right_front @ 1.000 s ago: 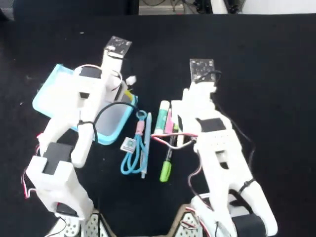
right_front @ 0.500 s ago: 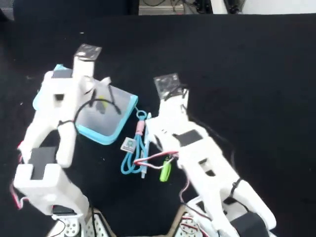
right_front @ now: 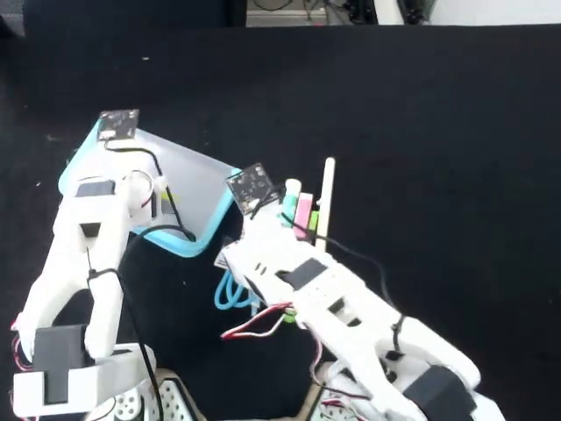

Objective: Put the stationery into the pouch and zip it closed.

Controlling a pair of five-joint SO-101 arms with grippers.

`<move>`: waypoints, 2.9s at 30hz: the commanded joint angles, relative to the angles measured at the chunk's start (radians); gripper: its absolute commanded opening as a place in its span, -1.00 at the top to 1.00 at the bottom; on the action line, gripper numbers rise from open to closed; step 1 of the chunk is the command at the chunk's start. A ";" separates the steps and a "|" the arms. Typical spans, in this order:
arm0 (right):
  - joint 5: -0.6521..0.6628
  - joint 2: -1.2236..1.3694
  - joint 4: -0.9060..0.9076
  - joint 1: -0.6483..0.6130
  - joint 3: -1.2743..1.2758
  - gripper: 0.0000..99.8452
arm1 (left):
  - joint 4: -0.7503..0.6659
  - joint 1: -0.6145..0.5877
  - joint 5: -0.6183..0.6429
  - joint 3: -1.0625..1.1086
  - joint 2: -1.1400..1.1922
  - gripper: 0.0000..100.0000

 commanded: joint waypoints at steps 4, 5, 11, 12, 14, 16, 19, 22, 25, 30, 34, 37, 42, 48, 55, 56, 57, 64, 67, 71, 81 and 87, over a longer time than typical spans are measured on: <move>-0.063 0.242 0.216 -0.012 -0.292 0.73 | -0.080 -0.016 0.092 0.070 -0.041 0.49; -0.081 0.263 0.239 -0.009 -0.321 0.73 | -0.092 -0.016 0.103 0.087 -0.041 0.49; -0.104 0.295 0.265 -0.025 -0.346 0.73 | -0.152 -0.010 0.129 0.145 -0.043 0.49; -0.104 0.294 0.270 -0.028 -0.344 0.73 | -0.150 -0.010 0.129 0.142 -0.043 0.49; -0.104 0.288 0.307 -0.011 -0.351 0.75 | -0.150 -0.013 0.126 0.142 -0.044 0.49; -0.104 0.275 0.313 0.023 -0.351 0.83 | -0.150 -0.016 0.124 0.143 -0.044 0.49; -0.104 0.268 0.316 0.002 -0.348 0.87 | -0.150 -0.016 0.124 0.143 -0.044 0.49; -0.104 0.277 0.316 -0.057 -0.348 0.75 | -0.150 -0.016 0.123 0.139 -0.044 0.49; -0.101 0.314 0.324 -0.068 -0.377 0.63 | -0.150 -0.016 0.121 0.142 -0.051 0.49; -0.101 0.390 0.416 -0.068 -0.464 0.56 | -0.149 -0.016 0.120 0.143 -0.052 0.49; -0.098 0.460 0.471 -0.072 -0.529 0.57 | -0.150 -0.016 0.120 0.143 -0.052 0.49; -0.060 0.479 0.488 -0.075 -0.547 0.77 | -0.150 -0.016 0.120 0.142 -0.052 0.49; -0.038 0.409 0.483 -0.074 -0.510 0.98 | -0.150 -0.018 0.120 0.143 -0.052 0.49; -0.020 0.128 0.483 -0.021 -0.384 0.98 | -0.150 -0.018 0.118 0.142 -0.052 0.49; 0.404 -0.196 0.488 0.261 -0.289 0.98 | -0.150 -0.012 0.118 0.136 -0.046 0.49; 0.462 -0.229 0.485 0.311 -0.288 0.98 | -0.150 -0.010 0.118 0.136 -0.048 0.49; 0.497 -0.266 0.485 0.356 -0.288 0.98 | -0.150 -0.010 0.118 0.136 -0.049 0.49; 0.686 -0.452 0.482 0.597 -0.352 0.98 | -0.143 -0.007 0.118 0.124 -0.054 0.49; 0.747 -0.503 0.482 0.654 -0.437 0.98 | -0.141 -0.007 0.118 0.122 -0.054 0.49; 0.761 -0.542 0.482 0.680 -0.591 0.98 | -0.094 -0.007 0.118 0.102 -0.054 0.49; 0.686 -0.542 0.482 0.675 -0.835 0.98 | 0.127 -0.031 0.123 -0.068 -0.132 0.49; 0.647 -0.542 0.489 0.663 -0.969 0.98 | 0.296 0.041 0.123 -0.249 -0.328 0.49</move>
